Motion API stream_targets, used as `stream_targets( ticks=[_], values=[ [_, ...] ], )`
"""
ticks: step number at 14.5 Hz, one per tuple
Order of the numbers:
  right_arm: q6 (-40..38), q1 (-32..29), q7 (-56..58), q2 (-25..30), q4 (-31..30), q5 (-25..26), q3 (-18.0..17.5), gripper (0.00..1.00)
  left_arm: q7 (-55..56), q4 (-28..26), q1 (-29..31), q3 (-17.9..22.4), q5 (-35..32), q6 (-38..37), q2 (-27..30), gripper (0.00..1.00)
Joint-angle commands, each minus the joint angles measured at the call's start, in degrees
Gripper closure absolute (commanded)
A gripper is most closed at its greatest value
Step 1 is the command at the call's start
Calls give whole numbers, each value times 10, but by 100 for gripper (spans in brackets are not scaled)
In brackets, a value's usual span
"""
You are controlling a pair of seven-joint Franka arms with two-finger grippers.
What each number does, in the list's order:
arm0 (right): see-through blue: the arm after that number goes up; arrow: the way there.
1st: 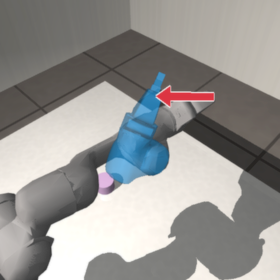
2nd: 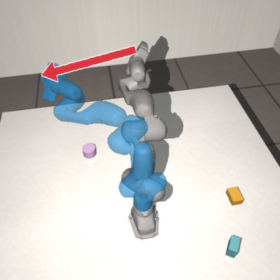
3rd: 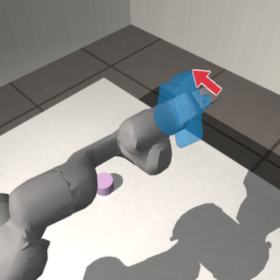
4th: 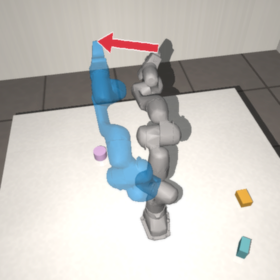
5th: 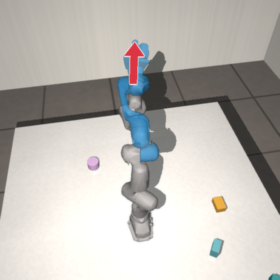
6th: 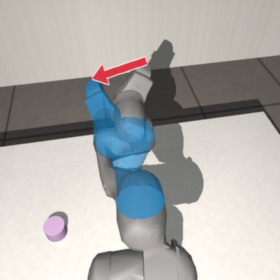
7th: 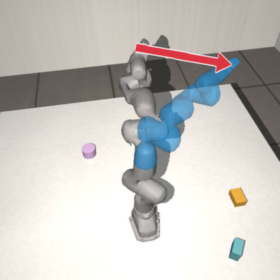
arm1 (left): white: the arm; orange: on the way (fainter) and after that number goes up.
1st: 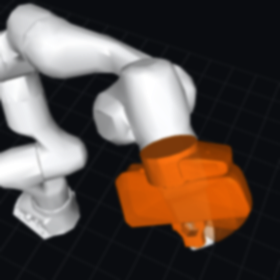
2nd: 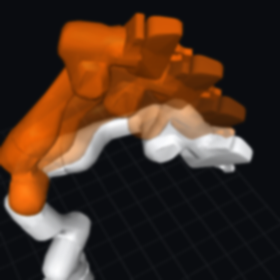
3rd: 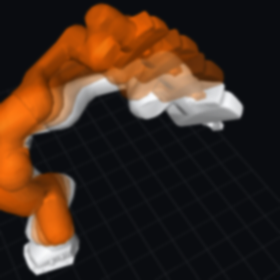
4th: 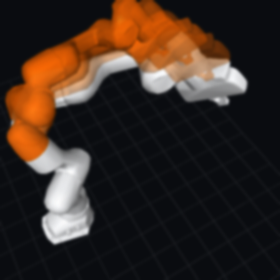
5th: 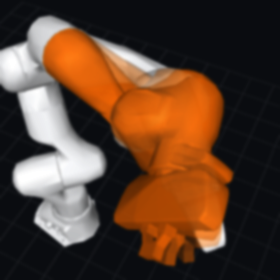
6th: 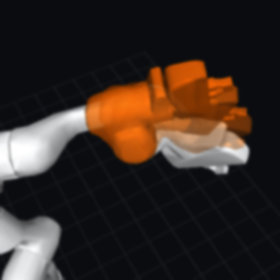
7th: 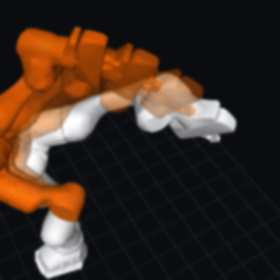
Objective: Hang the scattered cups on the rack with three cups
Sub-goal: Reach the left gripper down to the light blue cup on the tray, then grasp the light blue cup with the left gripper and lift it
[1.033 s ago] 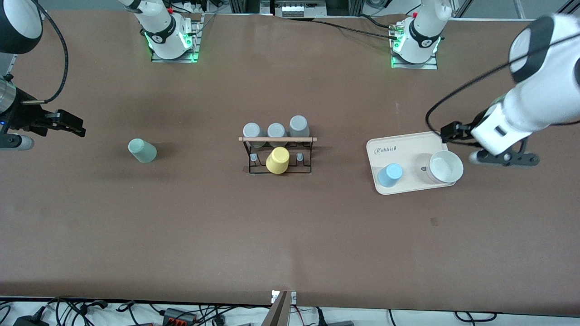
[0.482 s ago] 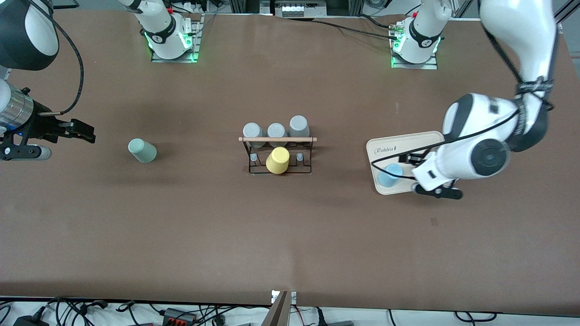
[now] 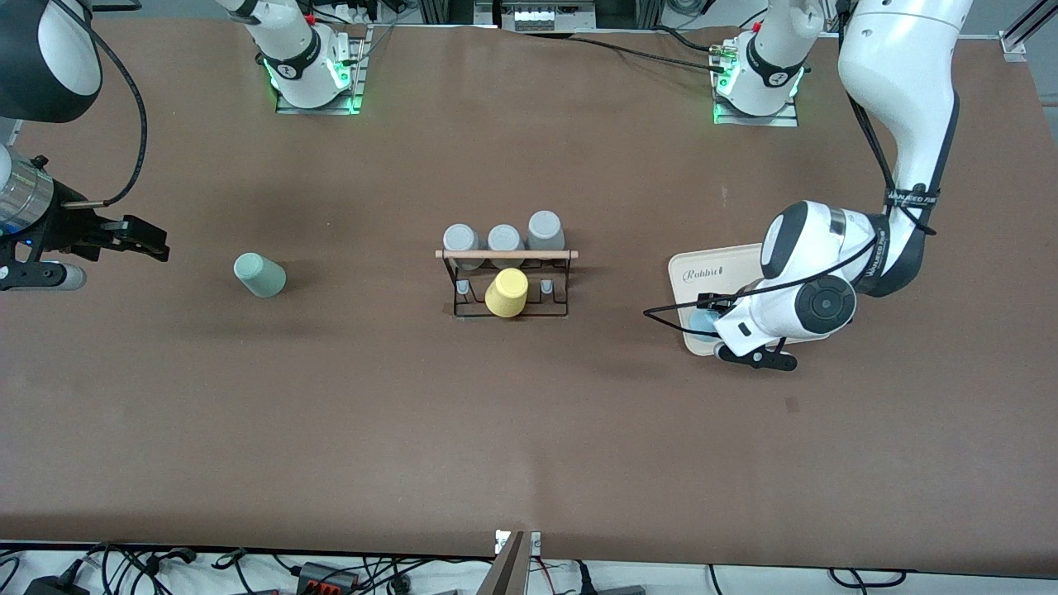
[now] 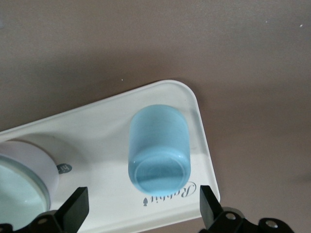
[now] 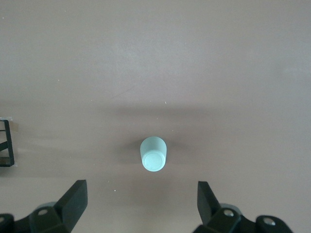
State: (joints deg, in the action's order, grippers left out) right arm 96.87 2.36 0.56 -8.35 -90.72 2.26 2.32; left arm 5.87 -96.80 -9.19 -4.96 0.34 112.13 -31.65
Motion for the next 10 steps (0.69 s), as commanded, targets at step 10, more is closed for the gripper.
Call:
stream_targets(
  ticks=[10],
  values=[
    [-20,7,3,11,4,2,-1,0,1,4,-11,0,5,13,-40,19]
  ],
)
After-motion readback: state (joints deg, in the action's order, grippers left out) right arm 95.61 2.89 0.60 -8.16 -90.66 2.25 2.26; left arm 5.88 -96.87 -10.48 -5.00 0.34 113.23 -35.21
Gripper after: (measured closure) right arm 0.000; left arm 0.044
